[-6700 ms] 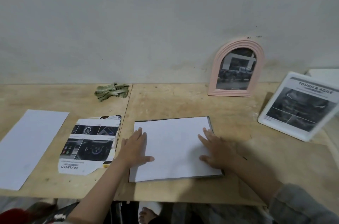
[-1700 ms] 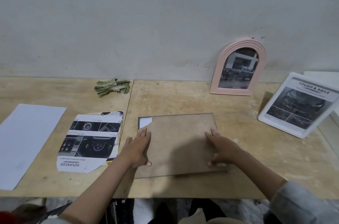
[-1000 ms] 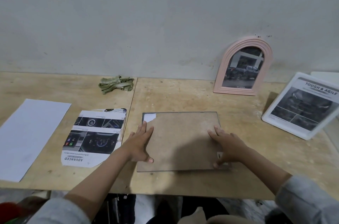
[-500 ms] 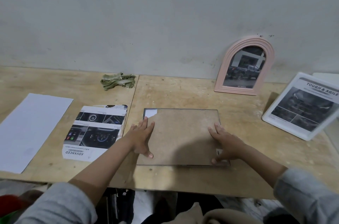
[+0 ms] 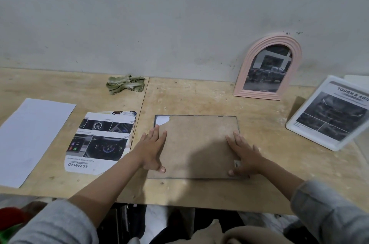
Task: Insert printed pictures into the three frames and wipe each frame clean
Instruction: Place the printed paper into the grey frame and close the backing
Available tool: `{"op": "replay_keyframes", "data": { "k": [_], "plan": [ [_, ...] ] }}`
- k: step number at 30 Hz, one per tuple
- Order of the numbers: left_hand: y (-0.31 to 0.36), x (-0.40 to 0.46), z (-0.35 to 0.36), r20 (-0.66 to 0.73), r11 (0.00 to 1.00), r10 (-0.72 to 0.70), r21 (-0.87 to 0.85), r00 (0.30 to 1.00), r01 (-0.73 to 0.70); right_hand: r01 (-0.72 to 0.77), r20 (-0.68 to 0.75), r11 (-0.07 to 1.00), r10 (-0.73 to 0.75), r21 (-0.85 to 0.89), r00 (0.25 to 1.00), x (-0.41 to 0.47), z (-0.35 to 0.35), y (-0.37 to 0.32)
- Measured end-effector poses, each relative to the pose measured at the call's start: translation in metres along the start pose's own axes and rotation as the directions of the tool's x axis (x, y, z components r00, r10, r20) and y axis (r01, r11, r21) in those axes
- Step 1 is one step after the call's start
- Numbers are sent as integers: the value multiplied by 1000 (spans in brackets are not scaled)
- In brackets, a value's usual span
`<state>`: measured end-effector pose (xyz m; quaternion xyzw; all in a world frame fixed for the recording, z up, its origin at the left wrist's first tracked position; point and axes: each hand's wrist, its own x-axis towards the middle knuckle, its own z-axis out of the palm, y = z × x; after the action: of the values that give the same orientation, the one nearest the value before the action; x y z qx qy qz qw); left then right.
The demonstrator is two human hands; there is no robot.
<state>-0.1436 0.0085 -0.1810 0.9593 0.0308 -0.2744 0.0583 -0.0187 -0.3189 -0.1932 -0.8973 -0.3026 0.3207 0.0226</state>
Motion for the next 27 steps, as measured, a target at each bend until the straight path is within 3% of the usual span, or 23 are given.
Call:
{"op": "replay_keyframes", "data": {
  "k": [8, 15, 24, 27],
  "plan": [
    [-5, -1, -18, 129, 994, 27, 101, 991, -41, -29, 2, 987, 30, -161, 1000, 0, -13, -9],
    [-6, -5, -9, 36, 991, 58, 118, 998, -62, -5, -38, 942, -8, -335, 999, 0, -21, -12],
    [-5, -4, -11, 61, 992, 62, 105, 996, -68, 4, 8, 949, -1, -316, 1000, 3, -25, -24],
    [-8, -6, -16, 67, 993, 54, 97, 996, -60, -42, 26, 974, 49, -224, 998, 7, -24, -44]
  ]
}}
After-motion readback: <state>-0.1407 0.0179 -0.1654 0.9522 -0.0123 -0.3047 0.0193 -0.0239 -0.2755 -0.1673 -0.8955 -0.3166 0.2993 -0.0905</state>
